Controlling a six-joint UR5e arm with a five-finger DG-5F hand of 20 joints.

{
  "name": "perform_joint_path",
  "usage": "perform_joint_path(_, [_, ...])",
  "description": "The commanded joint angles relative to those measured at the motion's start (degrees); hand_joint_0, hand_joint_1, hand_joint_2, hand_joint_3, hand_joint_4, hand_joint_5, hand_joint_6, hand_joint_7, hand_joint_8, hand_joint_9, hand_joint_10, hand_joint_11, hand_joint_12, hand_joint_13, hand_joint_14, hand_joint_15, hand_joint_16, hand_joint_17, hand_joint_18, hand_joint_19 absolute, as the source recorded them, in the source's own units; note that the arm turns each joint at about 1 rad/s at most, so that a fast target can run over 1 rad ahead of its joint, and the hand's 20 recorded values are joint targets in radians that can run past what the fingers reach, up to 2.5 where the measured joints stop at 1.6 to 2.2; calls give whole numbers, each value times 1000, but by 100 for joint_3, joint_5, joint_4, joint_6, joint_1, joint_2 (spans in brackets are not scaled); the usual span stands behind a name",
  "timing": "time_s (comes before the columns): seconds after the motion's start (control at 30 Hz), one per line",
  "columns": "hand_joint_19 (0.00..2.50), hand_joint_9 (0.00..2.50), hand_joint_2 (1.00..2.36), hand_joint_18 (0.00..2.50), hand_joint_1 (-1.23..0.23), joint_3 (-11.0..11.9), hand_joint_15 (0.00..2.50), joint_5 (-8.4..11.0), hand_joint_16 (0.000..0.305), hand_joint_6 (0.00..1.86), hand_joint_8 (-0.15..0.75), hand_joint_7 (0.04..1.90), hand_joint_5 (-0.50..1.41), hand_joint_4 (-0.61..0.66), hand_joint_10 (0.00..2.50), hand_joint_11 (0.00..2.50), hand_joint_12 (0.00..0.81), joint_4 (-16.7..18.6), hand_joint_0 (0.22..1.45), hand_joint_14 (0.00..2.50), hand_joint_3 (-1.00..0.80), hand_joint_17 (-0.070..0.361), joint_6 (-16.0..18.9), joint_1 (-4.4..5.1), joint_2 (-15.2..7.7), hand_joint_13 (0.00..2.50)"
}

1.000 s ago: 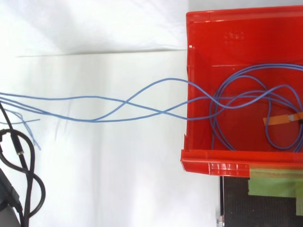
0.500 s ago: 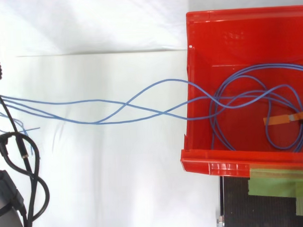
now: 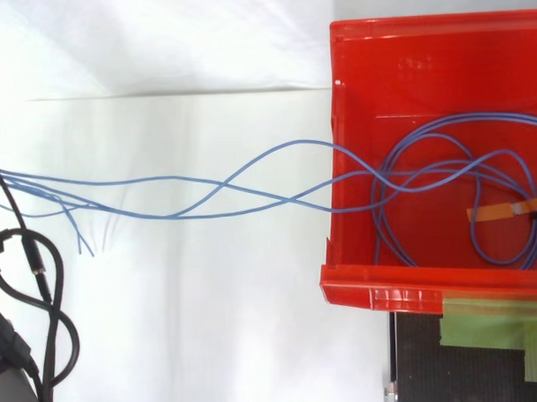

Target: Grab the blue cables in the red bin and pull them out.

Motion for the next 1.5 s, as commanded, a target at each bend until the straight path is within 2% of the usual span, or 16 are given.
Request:
perform_joint_path(0.0, [798,1033,1000,821,-856,0,1474,-245,42,1154,167,450,554,-52,501,1634,283,18,959,13,-1000,95,-551,0,3,1273])
perform_joint_path(0.3, [797,1025,1000,821,-856,0,1481,-491,42,1152,166,452,555,-59,508,1647,275,106,960,12,-1000,95,-885,0,3,1271])
perform_joint_path(0.57, [798,1026,1000,820,-856,0,1470,-808,42,1144,168,455,557,-57,513,1618,285,325,960,14,-1000,95,-1289,0,3,1270])
perform_joint_path(0.73, [788,1025,1000,819,-858,0,1468,-825,42,1143,169,449,558,-58,514,1617,285,334,960,13,-1000,95,-1412,0,3,1268])
perform_joint_path(0.87, [797,1026,1000,819,-858,9,1470,-931,42,1138,171,453,560,-58,512,1623,286,378,960,13,-1000,95,-1632,0,-5,1267])
perform_joint_path(1.13, [798,1025,1000,817,-858,0,1475,-1001,42,1127,177,461,565,-64,511,1633,283,396,961,13,-1000,95,-1737,0,3,1263])
perform_joint_path(1.37, [798,1025,1000,818,-858,0,1462,-1282,42,1120,176,456,569,-59,511,1618,282,501,961,13,-1000,95,-2098,-9,3,1263])
perform_joint_path(1.47, [797,1023,1000,818,-859,0,1477,-1309,42,1115,171,468,570,-64,511,1631,283,483,961,14,-1000,95,-2221,-9,3,1261])
